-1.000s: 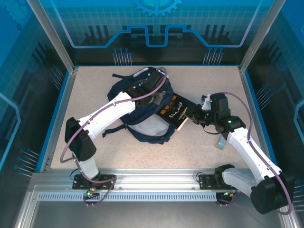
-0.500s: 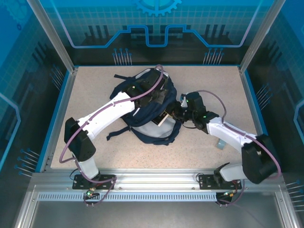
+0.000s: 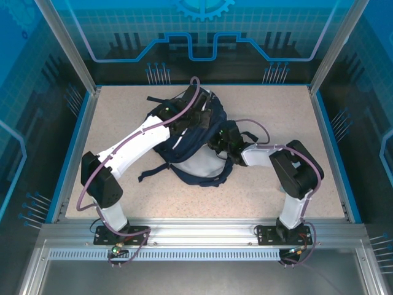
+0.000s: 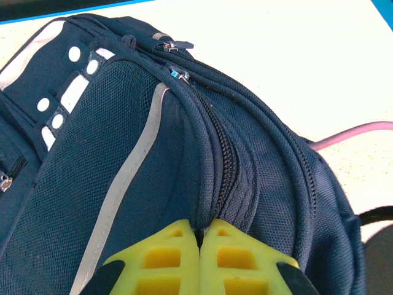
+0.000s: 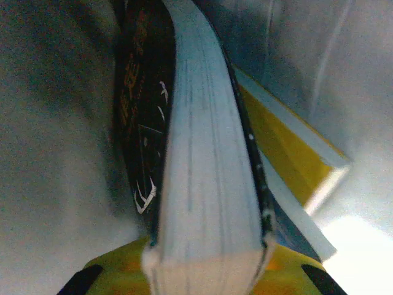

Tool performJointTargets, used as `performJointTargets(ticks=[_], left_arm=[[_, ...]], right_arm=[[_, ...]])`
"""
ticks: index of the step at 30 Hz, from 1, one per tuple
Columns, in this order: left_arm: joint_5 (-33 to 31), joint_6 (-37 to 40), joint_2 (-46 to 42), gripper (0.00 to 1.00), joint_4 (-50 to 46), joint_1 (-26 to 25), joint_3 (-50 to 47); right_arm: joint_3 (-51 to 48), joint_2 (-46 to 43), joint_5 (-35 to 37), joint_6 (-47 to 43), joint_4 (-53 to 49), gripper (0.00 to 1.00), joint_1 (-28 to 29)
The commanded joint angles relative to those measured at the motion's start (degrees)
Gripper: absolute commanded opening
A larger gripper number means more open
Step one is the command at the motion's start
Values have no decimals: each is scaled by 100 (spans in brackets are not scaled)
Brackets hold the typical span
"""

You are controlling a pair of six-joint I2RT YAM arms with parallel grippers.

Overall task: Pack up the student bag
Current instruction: Place the book in the student bag, then close the student bag at the center of the table, then move the student bag to the center of the table.

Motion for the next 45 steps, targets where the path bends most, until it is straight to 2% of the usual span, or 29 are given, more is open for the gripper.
performJointTargets(ticks=[1,3,7,9,16,20,21,25,26,28,31,36,42,45], left_arm=[[315,-409,-420,0,610,170,106],[491,-529,-412,0,682,261,33],[606,-651,-377,0,732,349,-37],[633,-669,-376,0,779,384,-107],[940,-674,-223,0,866,485,-290],[1287,-793,-133,0,893,632,-481],[1392,-852,-138,8,903,691,-558],[1659,-1099,-304,63,845,908,-1058],[1686,-1147,-408,73,821,966,-1233],[1679,-1247,-655,84,842,1087,-1653],[1671,-1313,-1153,92,891,1277,-2422],[1627,-1042,-2128,98,702,1477,-3757],[1547,-899,-3268,99,541,1501,-5188],[1817,-1004,-3670,99,834,1493,-5839]], right_arm=[[339,339,-126,316,352,20,73],[624,382,-316,199,-107,26,49],[442,189,-550,224,-297,57,3],[169,-55,-597,221,-399,65,-44],[-1202,-1420,-990,162,-855,65,-316],[-1788,-2613,-902,-236,-2159,65,-570],[-1867,-2880,-822,-339,-2560,65,-637],[-1879,-4113,-89,-931,-4529,68,-830],[-1819,-4389,154,-1069,-4936,70,-857],[-1687,-4788,469,-1352,-5439,73,-900],[-1342,-4981,562,-1806,-5884,78,-929],[-704,-4501,48,-2224,-5816,83,-750],[98,-3494,7,-2520,-5669,91,-154],[483,-2934,-89,-2690,-5612,93,92]])
